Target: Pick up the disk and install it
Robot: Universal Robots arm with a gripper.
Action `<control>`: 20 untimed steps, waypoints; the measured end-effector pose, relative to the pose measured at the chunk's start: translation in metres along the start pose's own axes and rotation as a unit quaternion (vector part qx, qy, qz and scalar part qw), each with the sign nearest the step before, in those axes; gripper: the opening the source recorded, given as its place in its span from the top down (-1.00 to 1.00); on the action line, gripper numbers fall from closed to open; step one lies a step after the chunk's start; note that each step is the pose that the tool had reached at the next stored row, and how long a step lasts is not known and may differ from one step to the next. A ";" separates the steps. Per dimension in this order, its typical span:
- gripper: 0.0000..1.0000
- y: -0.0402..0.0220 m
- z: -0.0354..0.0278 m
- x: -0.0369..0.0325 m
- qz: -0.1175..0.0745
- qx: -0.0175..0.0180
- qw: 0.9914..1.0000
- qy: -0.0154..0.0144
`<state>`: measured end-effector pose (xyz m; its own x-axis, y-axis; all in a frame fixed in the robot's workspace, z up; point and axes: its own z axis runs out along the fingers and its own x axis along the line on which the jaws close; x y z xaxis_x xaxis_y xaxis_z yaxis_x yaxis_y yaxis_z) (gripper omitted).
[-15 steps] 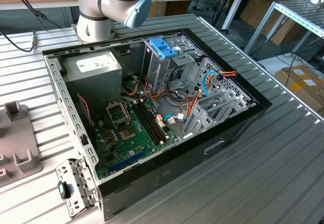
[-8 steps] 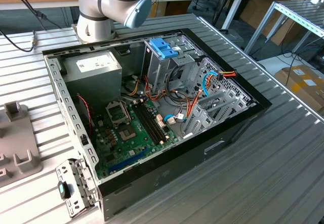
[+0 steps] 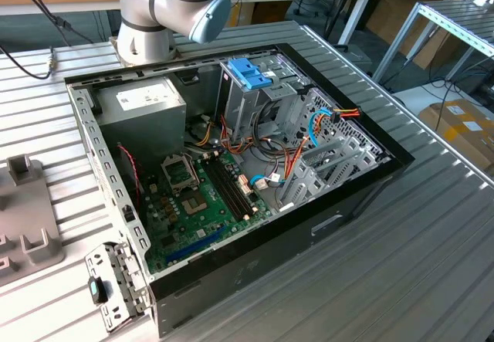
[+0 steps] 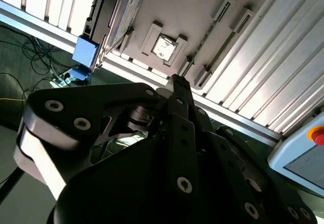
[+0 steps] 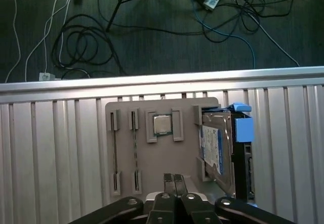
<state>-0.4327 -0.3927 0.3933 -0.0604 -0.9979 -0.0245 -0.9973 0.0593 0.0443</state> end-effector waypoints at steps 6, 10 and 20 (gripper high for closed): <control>0.79 0.0000 0.0000 0.0000 -0.007 0.000 1.000 0.000; 0.77 0.0000 0.0000 0.0000 -0.007 0.000 1.000 0.000; 0.16 0.0000 0.0000 0.0000 -0.007 0.000 1.000 0.000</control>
<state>-0.4327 -0.3928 0.3933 -0.0458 -0.9987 -0.0245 -0.9980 0.0447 0.0443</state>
